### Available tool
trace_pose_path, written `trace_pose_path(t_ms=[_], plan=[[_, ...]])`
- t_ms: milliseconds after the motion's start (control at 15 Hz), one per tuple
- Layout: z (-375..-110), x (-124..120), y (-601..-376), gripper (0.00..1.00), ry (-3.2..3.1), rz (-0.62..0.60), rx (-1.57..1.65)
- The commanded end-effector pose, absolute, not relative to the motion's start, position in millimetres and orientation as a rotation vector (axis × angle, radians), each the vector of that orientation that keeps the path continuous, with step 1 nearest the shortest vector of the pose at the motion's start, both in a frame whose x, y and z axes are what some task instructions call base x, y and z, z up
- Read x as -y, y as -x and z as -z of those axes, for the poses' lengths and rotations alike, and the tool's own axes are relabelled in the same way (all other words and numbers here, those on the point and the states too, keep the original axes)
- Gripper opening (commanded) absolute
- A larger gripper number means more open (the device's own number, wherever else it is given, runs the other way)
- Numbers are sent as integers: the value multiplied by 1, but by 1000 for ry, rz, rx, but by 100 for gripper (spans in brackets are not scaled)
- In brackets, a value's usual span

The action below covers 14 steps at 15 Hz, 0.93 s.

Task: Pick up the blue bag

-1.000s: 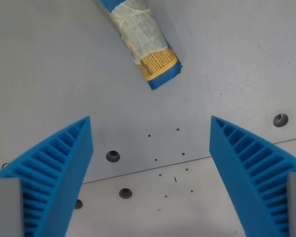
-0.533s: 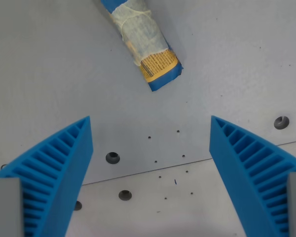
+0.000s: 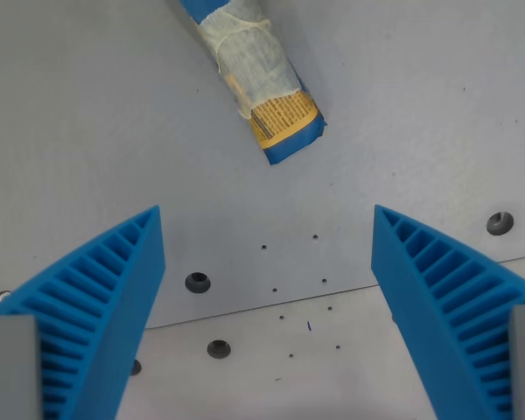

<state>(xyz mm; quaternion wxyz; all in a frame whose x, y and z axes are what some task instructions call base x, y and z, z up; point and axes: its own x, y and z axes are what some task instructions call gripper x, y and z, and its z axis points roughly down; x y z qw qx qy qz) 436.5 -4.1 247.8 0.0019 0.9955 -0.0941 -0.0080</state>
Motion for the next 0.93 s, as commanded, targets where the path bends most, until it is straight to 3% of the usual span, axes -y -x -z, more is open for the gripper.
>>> trace_pose_path(t_ms=[67,933], plan=[[-246,3,-440,100,-3130,-4,225],[-238,2,-444,100,-3135,-12,154]])
